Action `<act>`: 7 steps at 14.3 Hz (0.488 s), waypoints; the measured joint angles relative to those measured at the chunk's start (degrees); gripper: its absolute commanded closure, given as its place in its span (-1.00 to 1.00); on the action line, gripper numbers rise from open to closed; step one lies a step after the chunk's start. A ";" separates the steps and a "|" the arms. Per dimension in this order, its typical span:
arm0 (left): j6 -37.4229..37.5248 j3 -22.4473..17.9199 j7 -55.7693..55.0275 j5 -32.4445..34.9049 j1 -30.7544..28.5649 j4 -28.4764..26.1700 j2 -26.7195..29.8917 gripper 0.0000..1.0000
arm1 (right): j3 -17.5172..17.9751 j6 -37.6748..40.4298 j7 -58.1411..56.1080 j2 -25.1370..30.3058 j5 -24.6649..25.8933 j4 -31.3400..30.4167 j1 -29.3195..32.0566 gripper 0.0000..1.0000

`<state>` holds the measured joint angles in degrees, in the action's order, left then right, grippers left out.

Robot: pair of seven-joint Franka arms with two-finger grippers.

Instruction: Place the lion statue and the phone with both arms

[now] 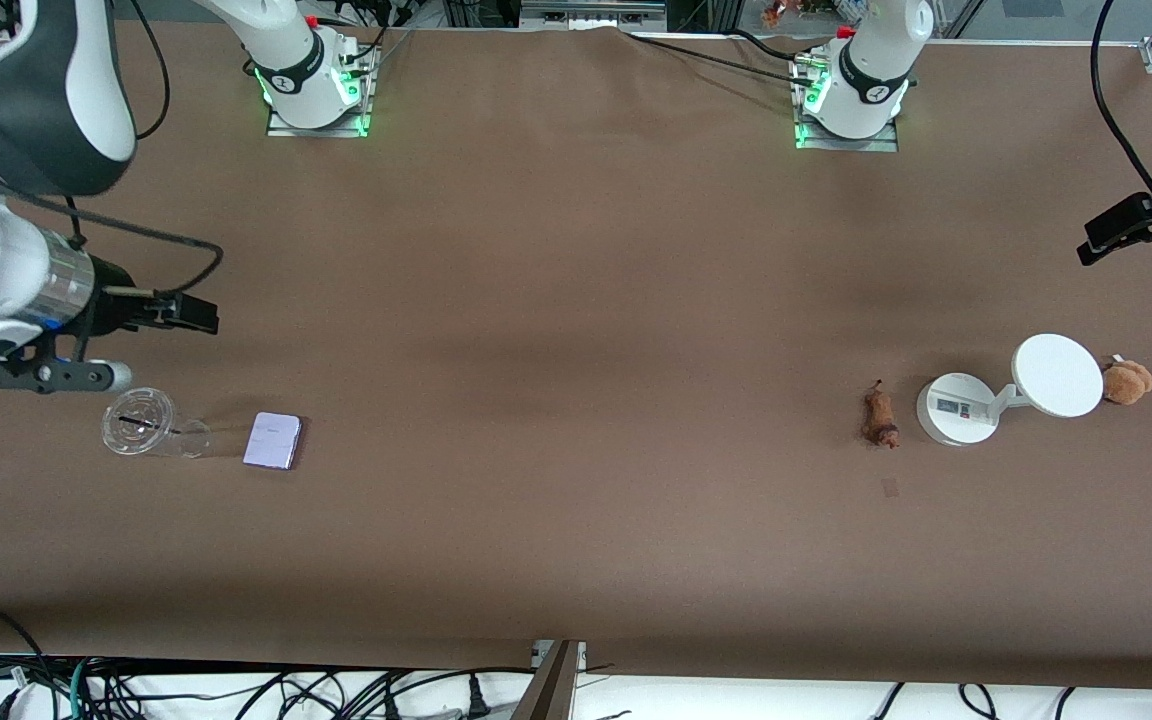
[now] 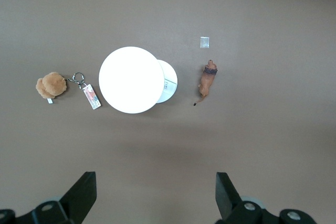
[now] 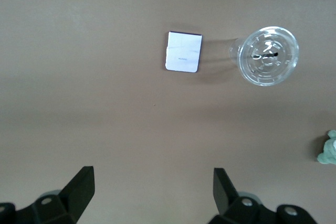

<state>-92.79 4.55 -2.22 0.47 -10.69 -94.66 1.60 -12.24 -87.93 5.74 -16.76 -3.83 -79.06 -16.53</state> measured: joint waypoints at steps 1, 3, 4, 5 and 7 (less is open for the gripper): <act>0.00 -0.06 -0.04 0.00 -0.02 0.40 -0.01 -1.00 | 0.81 0.01 0.00 1.61 2.03 -0.95 0.12 -1.00; 0.00 -0.15 -0.31 0.00 -0.66 1.09 -0.01 -1.00 | 3.43 -0.02 0.00 5.63 4.86 -3.48 1.47 -1.00; 0.00 -0.17 -0.39 0.00 -1.35 1.32 -0.02 -1.00 | 4.44 -0.01 0.00 7.75 5.22 -4.62 2.26 -1.00; 0.00 -0.23 -0.39 0.00 -2.02 1.40 -0.02 -1.00 | 4.99 0.02 -0.03 9.65 5.30 -5.43 2.77 -1.00; 0.00 -0.24 -0.39 0.00 -2.77 1.42 -0.12 -1.00 | 5.49 0.68 -0.06 13.01 5.34 -6.55 3.29 -1.00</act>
<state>-92.78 4.31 -2.61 0.47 -13.47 -93.25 1.48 -6.76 -87.24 5.68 -3.75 1.51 -85.61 -13.23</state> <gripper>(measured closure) 0.000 0.000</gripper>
